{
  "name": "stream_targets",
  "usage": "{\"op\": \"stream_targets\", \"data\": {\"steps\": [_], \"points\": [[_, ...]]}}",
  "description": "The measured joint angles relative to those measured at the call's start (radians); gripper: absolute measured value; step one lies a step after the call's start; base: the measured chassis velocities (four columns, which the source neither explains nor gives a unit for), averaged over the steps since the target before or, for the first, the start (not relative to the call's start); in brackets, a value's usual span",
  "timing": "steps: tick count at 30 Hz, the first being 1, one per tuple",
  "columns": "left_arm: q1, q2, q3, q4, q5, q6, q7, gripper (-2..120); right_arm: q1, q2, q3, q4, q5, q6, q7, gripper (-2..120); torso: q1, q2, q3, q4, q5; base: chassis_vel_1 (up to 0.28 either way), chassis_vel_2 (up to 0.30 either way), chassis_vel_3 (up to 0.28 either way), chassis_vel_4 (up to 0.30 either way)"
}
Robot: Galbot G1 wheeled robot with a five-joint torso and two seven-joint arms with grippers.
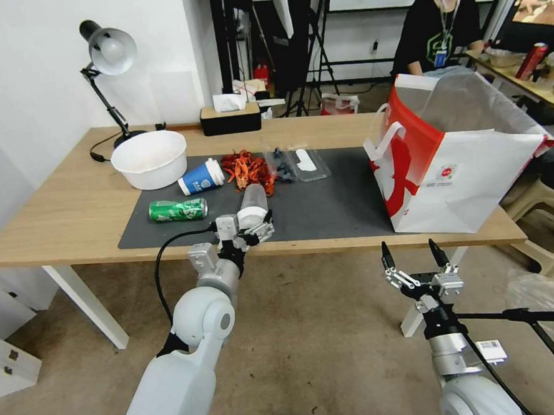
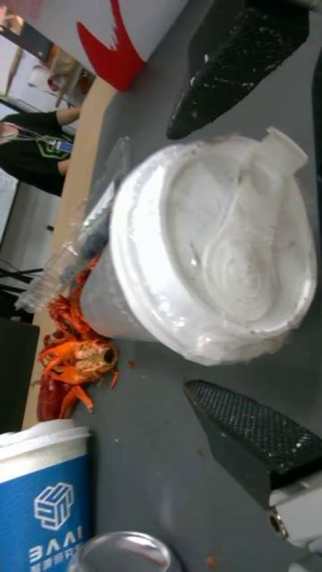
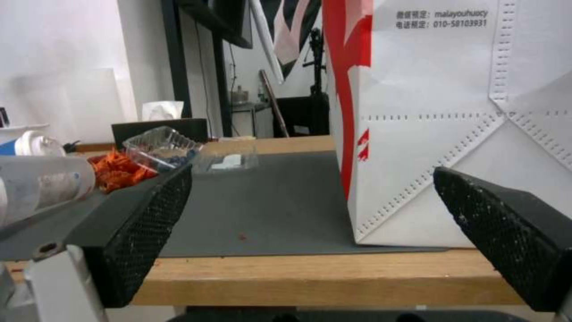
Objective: Pick up the trash from the table and place it into the takeout bag.
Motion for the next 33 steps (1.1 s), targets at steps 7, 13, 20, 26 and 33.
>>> {"op": "stream_targets", "data": {"steps": [7,13,20,26,33], "points": [[-0.014,-0.001,0.011,0.016,0.007,0.017,-0.02,100,0.005,0.002,-0.006,-0.002,-0.007,-0.001,0.004,100,0.0,0.0,0.0,-0.0001,0.0,0.0,0.0,0.0,0.0],[-0.023,0.006,0.013,0.026,0.008,0.018,-0.029,98,0.004,0.002,-0.006,-0.003,-0.008,-0.001,0.006,100,0.0,0.0,0.0,0.0,0.0,0.0,0.0,0.0,0.0],[-0.019,0.01,0.011,0.032,0.019,0.002,-0.013,78,0.001,0.003,-0.006,-0.003,-0.011,-0.001,0.006,99,0.0,0.0,0.0,-0.0001,0.0,0.0,0.0,0.0,0.0],[-0.015,0.017,0.006,0.042,0.04,-0.035,0.027,71,0.001,0.003,-0.007,-0.003,-0.012,-0.001,0.007,99,0.0,0.0,0.0,-0.0001,0.0,0.0,0.0,0.0,0.0],[-0.009,0.039,-0.007,0.068,0.096,-0.164,0.167,69,0.002,0.005,-0.007,-0.006,-0.012,0.002,0.008,99,0.0,0.0,0.0,0.0,-0.0001,0.0,0.0,0.0,0.0]]}}
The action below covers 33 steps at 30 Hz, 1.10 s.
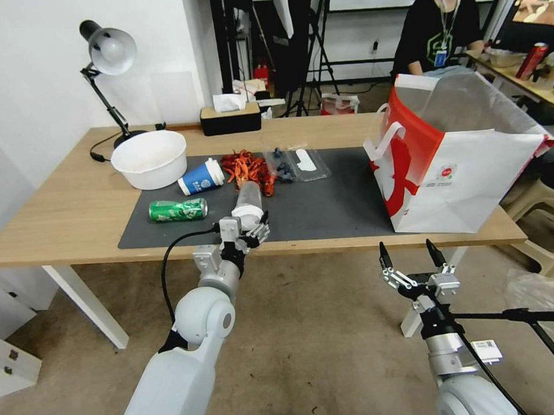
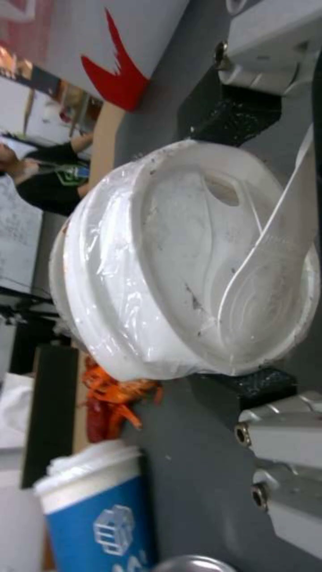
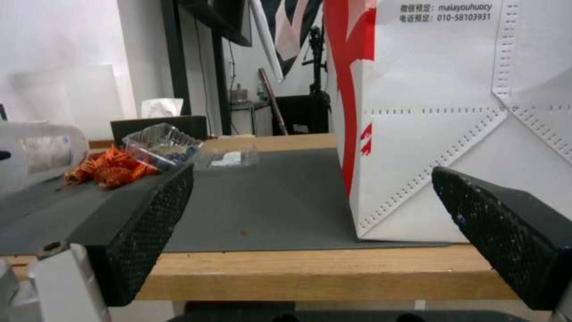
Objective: Pick up the trash from the table and place it into the takeout bag.
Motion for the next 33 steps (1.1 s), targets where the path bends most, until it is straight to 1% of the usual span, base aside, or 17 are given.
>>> {"op": "stream_targets", "data": {"steps": [2,9,10,12,13,15,16,19,20,24,25,28,29,32,33], "points": [[-0.002,0.008,-0.004,0.008,0.007,-0.033,0.03,69,0.0,0.002,0.0,-0.002,-0.001,0.001,0.0,99,0.0,0.0,0.0,0.0,0.0,0.0,0.0,0.0,0.0],[-0.021,0.029,-0.001,0.018,0.005,-0.071,0.067,69,0.001,0.007,0.0,-0.005,-0.004,0.002,0.001,99,0.0,0.0,0.0,0.0001,0.0001,0.0,0.0,0.0,0.0],[-0.033,0.037,0.002,0.027,0.003,-0.09,0.088,69,0.001,0.007,0.0,-0.005,-0.005,0.002,0.001,99,0.0,0.0,0.0,0.0,0.0,0.0,0.0,0.0,0.0],[-0.079,0.066,0.017,0.056,-0.018,-0.15,0.155,69,-0.001,0.008,0.004,-0.005,-0.007,0.003,0.002,99,0.0,0.0,0.0,0.0,0.0,0.0,0.0,0.0,0.0],[-0.079,0.066,0.017,0.056,-0.018,-0.15,0.155,69,-0.001,0.008,0.004,-0.005,-0.007,0.003,0.002,99,0.0,0.0,0.0,0.0,0.0,0.0,0.0,0.0,0.0],[-0.117,0.092,0.041,0.075,-0.051,-0.191,0.198,69,-0.002,0.007,0.009,-0.005,-0.007,0.004,0.004,99,0.0,0.0,0.0,0.0,0.0,0.0,0.0,0.0,0.0],[-0.117,0.092,0.041,0.075,-0.051,-0.191,0.198,69,-0.002,0.007,0.009,-0.005,-0.007,0.004,0.004,99,0.0,0.0,0.0,0.0,0.0,0.0,0.0,0.0,0.0],[-0.172,0.122,0.085,0.105,-0.099,-0.226,0.245,69,0.0,0.009,0.011,-0.007,-0.008,0.004,0.004,99,0.0,0.0,0.0,-0.0001,0.0001,0.0,0.0,0.0,0.0],[-0.172,0.122,0.085,0.105,-0.099,-0.226,0.245,69,0.0,0.009,0.011,-0.007,-0.008,0.004,0.004,99,0.0,0.0,0.0,-0.0001,0.0001,0.0,0.0,0.0,0.0],[-0.242,0.146,0.154,0.136,-0.146,-0.24,0.264,69,0.006,0.018,0.008,-0.011,-0.016,0.004,0.005,99,0.0,0.0,0.0,0.0,0.0,0.0,0.0,0.0,0.0],[-0.242,0.146,0.154,0.136,-0.146,-0.24,0.264,69,0.006,0.018,0.008,-0.011,-0.016,0.004,0.005,99,0.0,0.0,0.0,0.0,0.0,0.0,0.0,0.0,0.0],[-0.322,0.168,0.229,0.162,-0.193,-0.24,0.26,69,0.011,0.022,0.005,-0.016,-0.024,0.004,0.006,99,0.0,0.0,0.0,0.0,0.0,0.0,0.0,0.0,0.0],[-0.322,0.168,0.229,0.162,-0.193,-0.24,0.26,69,0.011,0.022,0.005,-0.016,-0.024,0.004,0.006,99,0.0,0.0,0.0,0.0,0.0,0.0,0.0,0.0,0.0],[-0.395,0.18,0.277,0.19,-0.229,-0.235,0.255,69,0.014,0.025,0.005,-0.02,-0.028,0.004,0.007,99,0.0,0.0,0.0,-0.0001,0.0001,0.0,0.0,0.0,0.0],[-0.395,0.18,0.277,0.19,-0.229,-0.235,0.255,69,0.014,0.025,0.005,-0.02,-0.028,0.004,0.007,99,0.0,0.0,0.0,-0.0001,0.0001,0.0,0.0,0.0,0.0]]}}
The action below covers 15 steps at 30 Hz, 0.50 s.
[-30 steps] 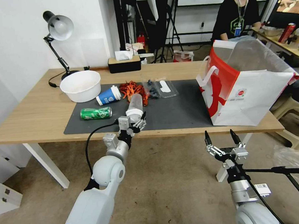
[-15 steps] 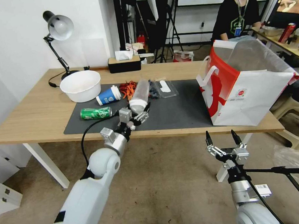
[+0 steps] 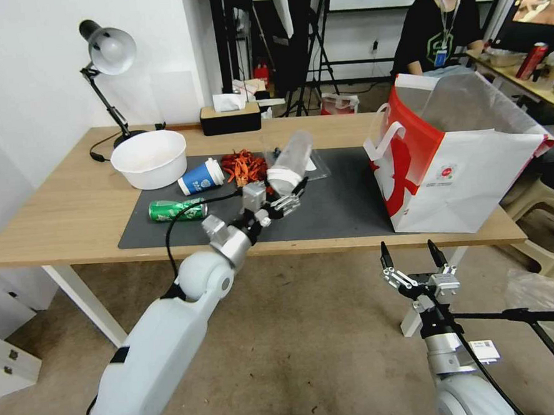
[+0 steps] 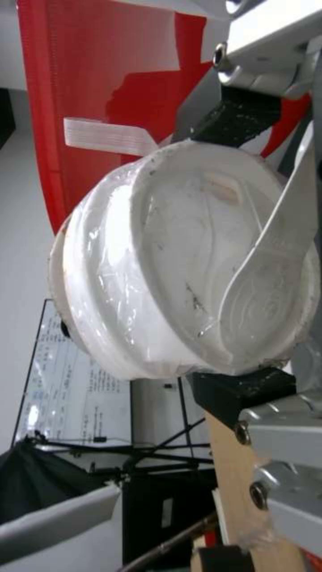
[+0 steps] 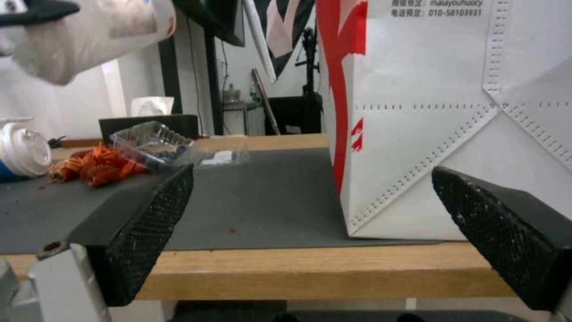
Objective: Pick up the trash from the table and place it into the takeout bag.
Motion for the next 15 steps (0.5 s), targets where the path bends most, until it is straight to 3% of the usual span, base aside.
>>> {"op": "stream_targets", "data": {"steps": [15], "points": [[-0.356,-0.031,0.231,0.142,-0.144,0.008,-0.031,69,0.012,0.017,0.008,-0.02,-0.004,0.004,0.0,99,0.0,0.0,0.0,0.0,0.0002,0.0,0.0,0.0,0.0]]}}
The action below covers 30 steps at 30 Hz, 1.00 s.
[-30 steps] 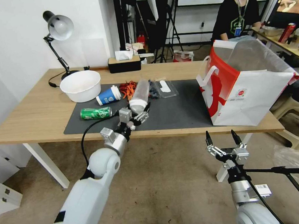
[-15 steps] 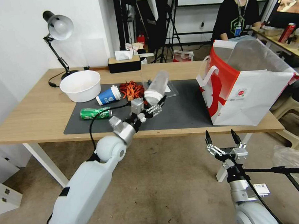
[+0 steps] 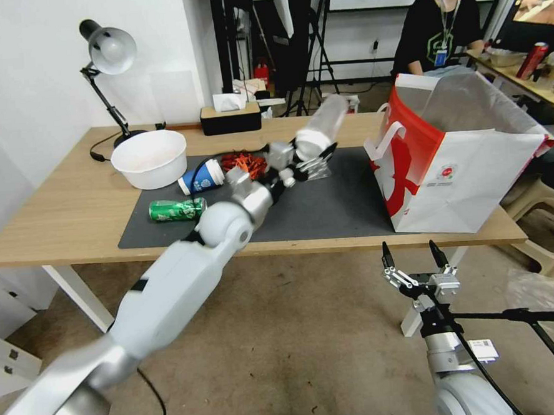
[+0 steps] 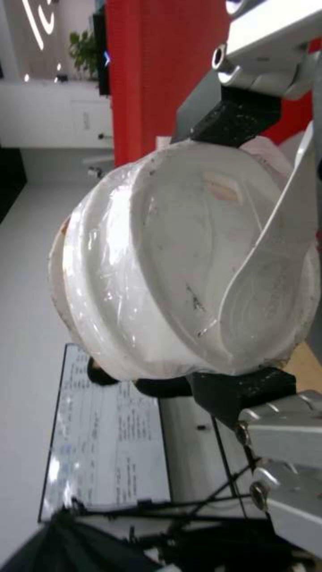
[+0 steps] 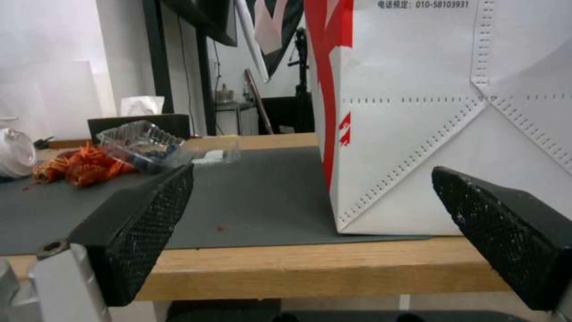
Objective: Pick up the trash from the table and place it into the takeout bag.
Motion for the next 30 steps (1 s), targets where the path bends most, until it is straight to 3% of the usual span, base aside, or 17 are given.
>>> {"op": "stream_targets", "data": {"steps": [1,2,4,13,30], "points": [[0.0,0.0,0.0,0.0,0.0,0.0,0.0,69,0.0,0.0,0.0,0.0,0.0,0.0,0.0,99,0.0,0.0,0.0,0.0,0.0,0.0,0.0,0.0,0.0],[-0.098,-0.018,0.065,0.034,-0.028,0.0,-0.005,69,0.004,0.004,0.001,-0.004,-0.001,0.001,0.0,99,0.0,0.0,0.0,-0.0002,-0.0001,0.0,0.0,0.0,0.0],[-0.18,-0.039,0.127,0.065,-0.055,0.001,-0.011,69,0.006,0.008,0.005,-0.006,-0.001,0.001,0.0,99,0.0,0.0,0.0,0.0001,0.0001,0.0,0.0,0.0,0.0],[-0.35,-0.14,0.226,0.166,-0.087,0.001,-0.019,69,0.009,0.011,0.016,-0.014,-0.001,0.006,0.001,99,0.0,0.0,0.0,0.0001,0.0,0.0,0.0,0.0,0.0],[-0.443,-0.303,0.331,0.303,-0.102,-0.01,-0.019,69,0.009,0.011,0.023,-0.019,0.005,0.013,0.001,99,0.0,0.0,0.0,0.0,0.0,0.0,0.0,0.0,0.0]]}}
